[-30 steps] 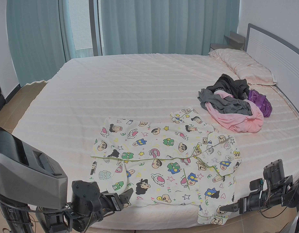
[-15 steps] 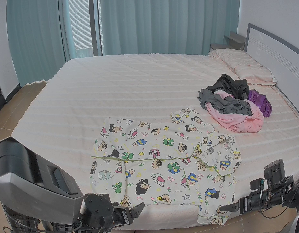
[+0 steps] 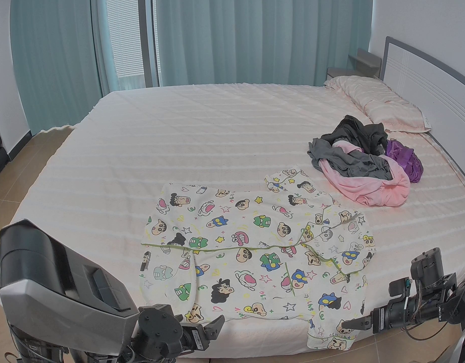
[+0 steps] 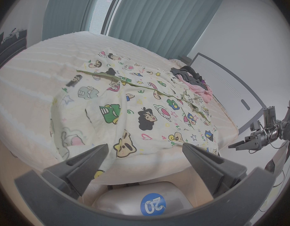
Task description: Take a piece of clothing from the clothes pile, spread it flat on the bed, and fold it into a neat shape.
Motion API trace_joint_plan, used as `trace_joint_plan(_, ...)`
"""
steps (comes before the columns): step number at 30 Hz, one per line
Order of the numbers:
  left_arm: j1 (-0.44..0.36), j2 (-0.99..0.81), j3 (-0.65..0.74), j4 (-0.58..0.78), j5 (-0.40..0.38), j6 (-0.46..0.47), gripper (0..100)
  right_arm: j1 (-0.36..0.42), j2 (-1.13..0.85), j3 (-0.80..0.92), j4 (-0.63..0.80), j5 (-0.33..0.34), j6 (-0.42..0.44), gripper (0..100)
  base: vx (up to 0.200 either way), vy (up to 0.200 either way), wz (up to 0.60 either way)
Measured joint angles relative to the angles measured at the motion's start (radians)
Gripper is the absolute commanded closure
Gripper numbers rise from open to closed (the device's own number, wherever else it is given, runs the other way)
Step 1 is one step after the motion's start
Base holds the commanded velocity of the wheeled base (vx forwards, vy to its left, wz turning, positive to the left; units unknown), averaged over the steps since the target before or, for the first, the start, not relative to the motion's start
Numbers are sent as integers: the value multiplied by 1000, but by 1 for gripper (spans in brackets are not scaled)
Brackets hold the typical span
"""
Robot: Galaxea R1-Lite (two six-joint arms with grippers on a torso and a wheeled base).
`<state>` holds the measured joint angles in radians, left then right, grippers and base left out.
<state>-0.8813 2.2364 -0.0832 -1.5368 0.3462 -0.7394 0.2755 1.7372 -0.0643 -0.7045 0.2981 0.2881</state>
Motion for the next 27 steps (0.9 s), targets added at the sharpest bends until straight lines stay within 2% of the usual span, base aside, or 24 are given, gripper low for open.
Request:
trace_joint_plan(7,-1,-21,4,0,102,44,0,5,-3,3,0,-1,-4,0,0,0,0)
trace_joint_plan(20,17,-111,-4,1,139,64,0,22,-13,6,0,-3,-3,0,0,0,0)
trace_joint_plan(23,32,-109,-21,1,180,69,0,23,-13,6,1,-3,-4,0,0,0,0)
trace_joint_plan(27,74,-85,-45,2,185,69,0,24,-11,6,1,-2,-4,0,0,0,0)
